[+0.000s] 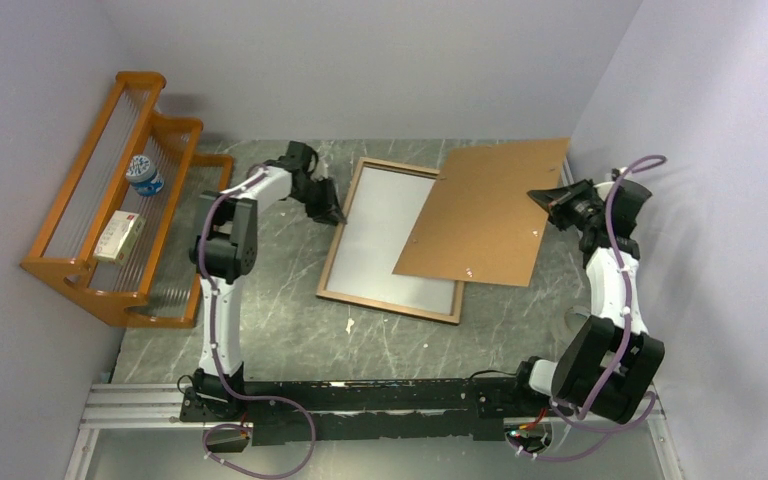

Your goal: Put the photo into the frame

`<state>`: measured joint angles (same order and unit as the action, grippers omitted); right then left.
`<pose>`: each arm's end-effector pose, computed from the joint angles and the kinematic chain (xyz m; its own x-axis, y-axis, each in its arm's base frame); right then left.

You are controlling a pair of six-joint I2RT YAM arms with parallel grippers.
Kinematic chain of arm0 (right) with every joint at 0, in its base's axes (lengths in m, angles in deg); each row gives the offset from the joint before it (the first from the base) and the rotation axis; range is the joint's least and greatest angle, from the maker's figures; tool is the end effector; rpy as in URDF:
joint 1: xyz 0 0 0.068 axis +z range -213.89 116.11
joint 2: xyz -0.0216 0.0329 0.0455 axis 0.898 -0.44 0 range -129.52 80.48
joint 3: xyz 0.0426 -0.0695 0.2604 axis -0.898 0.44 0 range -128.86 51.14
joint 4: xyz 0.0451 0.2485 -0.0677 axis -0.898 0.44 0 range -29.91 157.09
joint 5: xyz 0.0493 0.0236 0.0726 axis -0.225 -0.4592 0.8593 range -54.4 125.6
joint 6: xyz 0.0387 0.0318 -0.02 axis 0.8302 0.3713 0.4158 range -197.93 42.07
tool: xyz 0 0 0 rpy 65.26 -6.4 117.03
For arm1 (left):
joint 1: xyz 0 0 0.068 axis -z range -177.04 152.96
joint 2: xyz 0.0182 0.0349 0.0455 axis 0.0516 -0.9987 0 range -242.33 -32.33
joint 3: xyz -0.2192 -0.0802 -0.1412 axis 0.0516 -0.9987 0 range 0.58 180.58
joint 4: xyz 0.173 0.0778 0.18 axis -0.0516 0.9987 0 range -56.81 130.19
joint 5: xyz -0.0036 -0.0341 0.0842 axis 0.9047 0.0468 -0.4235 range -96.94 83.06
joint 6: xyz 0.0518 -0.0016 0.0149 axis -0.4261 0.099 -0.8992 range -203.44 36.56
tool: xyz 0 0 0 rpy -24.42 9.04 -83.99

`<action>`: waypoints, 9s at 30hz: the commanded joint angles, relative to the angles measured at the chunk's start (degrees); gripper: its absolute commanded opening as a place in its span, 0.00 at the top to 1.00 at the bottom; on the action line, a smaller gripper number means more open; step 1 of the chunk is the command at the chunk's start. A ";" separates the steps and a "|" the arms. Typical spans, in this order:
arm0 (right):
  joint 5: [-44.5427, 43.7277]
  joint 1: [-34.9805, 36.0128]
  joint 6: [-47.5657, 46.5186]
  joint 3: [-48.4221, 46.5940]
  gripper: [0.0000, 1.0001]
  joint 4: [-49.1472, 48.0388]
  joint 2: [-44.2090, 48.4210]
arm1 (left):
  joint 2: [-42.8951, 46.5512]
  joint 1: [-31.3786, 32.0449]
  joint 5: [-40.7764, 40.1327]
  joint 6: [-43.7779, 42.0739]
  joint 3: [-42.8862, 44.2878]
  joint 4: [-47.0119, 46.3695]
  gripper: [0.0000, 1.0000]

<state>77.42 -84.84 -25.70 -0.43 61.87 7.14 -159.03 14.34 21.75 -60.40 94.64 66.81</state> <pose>0.2759 -0.0802 0.2912 -0.4691 0.8104 -0.3510 0.1083 0.4472 0.8878 0.4465 -0.1073 0.1472 -0.9677 -0.1554 -0.1985 -0.0176 0.8270 -0.5620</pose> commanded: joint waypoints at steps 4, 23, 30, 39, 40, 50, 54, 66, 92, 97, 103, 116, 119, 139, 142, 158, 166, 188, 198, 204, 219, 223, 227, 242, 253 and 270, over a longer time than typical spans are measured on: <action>4.39 10.17 5.82 0.97 1.00 -18.96 -3.41 | 5.76 -0.38 -5.81 -2.36 -14.06 3.76 0.88; 0.74 24.91 15.05 7.67 1.00 -45.99 -20.69 | 21.88 -2.18 -10.19 3.74 -23.08 -3.93 0.55; -1.13 26.74 15.46 8.46 1.00 -48.38 -23.82 | 26.08 -2.92 -11.97 4.36 -25.69 -7.56 0.54; -6.16 30.15 17.79 10.92 1.00 -53.46 -28.13 | 22.78 -3.03 -10.61 5.81 -26.83 -9.45 0.58; -6.34 30.43 17.67 11.00 1.00 -54.00 -28.60 | 22.31 -3.03 -10.90 6.05 -26.91 -9.41 0.58; -9.16 31.85 16.12 12.77 1.00 -51.10 -28.46 | 18.85 -3.29 -8.07 6.95 -28.59 -10.88 0.63; -9.50 31.94 17.45 15.29 1.00 -51.45 -26.09 | 18.46 -3.29 -7.56 7.03 -28.53 -10.89 0.64; -8.93 32.60 18.51 15.75 1.00 -50.31 -24.65 | 17.98 -3.29 -7.08 6.74 -28.25 -10.58 0.65; -9.77 36.11 6.02 4.50 0.31 -25.47 -29.23 | 18.68 -3.29 -8.05 7.34 -27.84 -8.78 0.65; -12.71 37.21 -0.22 -0.98 0.15 -12.53 -27.39 | 18.74 -3.30 -8.96 7.10 -26.78 -7.26 0.65; -19.51 38.90 -6.52 -9.32 0.04 5.98 -26.39 | 19.15 -3.35 -10.58 5.95 -25.36 -5.70 0.62; -28.02 38.49 -14.21 -13.56 0.01 23.89 -21.56 | 19.14 -3.38 -10.20 5.43 -24.49 -4.89 0.57; -31.53 37.92 -15.14 -13.11 0.01 25.14 -19.34 | 19.26 -3.38 -10.06 5.34 -24.46 -4.57 0.56; -38.17 41.74 -27.50 -14.57 0.16 30.63 -24.69 | 17.39 -3.38 -8.87 5.69 -24.45 -2.14 0.63; -37.89 43.22 -30.51 -15.44 0.19 32.83 -26.12 | 16.99 -3.38 -8.38 5.35 -24.30 -1.95 0.63; -40.86 46.62 -34.62 -16.50 0.45 36.44 -29.72 | 15.47 -3.38 -8.21 5.34 -23.93 -1.71 0.65; -40.16 47.05 -36.19 -15.39 0.46 38.31 -29.24 | 15.25 -3.38 -8.21 5.49 -24.01 -1.81 0.65; -38.63 46.76 -32.39 -13.72 0.82 37.52 -26.02 | 14.72 -3.38 -6.93 6.06 -24.25 -2.43 0.64; -45.02 46.00 -24.60 -16.06 0.46 32.94 -23.84 | 15.24 -3.42 -7.53 6.22 -23.82 -1.98 0.63; -49.71 45.48 -22.91 -21.49 0.41 30.14 -28.75 | 15.45 -3.51 -8.37 6.11 -22.71 -0.95 0.61; -56.80 42.15 -21.97 -40.00 0.37 31.79 -45.20 | 12.59 -4.04 -5.58 4.99 -19.65 0.32 0.59; -56.75 41.32 -22.09 -40.94 0.37 31.28 -47.10 | 12.07 -4.08 -5.70 4.98 -19.75 0.30 0.59; -55.45 41.06 -22.59 -42.17 0.34 31.31 -48.71 | 11.59 -4.09 -5.66 4.90 -19.53 0.63 0.59; -53.95 40.42 -26.73 -38.26 0.59 30.24 -46.57 | 11.64 -4.08 -5.92 4.83 -19.82 0.57 0.61; -54.87 39.72 -27.64 -38.34 0.77 29.53 -46.29 | 11.97 -4.08 -5.95 4.90 -20.17 0.52 0.62; -26.96 42.76 -21.97 -32.93 0.49 24.24 -35.02 | 16.76 -4.25 -5.09 6.16 -22.59 -0.13 0.58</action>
<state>36.51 -44.76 -49.92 -36.62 91.05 -29.69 -145.15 10.34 18.60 -53.99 74.29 66.70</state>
